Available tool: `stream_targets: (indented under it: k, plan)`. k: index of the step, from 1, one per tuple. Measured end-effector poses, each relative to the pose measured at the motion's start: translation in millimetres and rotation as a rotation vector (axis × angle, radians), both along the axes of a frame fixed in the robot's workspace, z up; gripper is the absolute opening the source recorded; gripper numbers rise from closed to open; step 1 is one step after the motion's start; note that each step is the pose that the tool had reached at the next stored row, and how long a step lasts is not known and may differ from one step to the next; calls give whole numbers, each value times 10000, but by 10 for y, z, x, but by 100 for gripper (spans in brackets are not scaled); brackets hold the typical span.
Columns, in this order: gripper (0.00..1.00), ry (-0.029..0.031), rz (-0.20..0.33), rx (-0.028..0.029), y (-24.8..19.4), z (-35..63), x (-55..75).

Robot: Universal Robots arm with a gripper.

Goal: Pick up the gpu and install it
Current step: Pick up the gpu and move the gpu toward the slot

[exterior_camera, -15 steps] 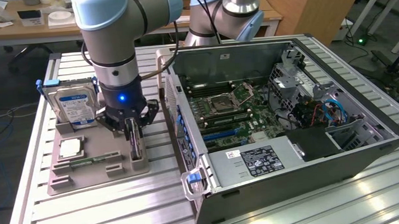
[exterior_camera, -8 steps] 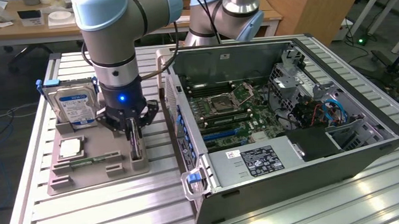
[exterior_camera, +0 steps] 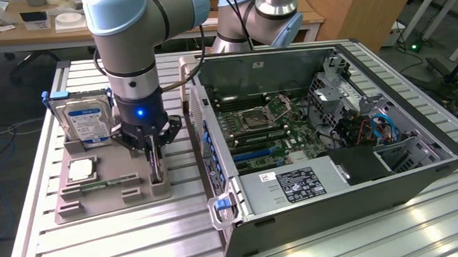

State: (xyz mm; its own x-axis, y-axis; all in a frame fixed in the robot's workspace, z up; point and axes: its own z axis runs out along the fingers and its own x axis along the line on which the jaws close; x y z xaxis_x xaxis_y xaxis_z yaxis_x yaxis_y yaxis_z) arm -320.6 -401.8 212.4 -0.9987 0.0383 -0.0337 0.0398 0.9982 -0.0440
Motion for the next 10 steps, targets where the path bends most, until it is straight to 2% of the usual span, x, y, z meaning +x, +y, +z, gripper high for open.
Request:
stream_targets:
  k: [10]
  plan:
    - [28, 0, 0, 0, 0, 1, 0]
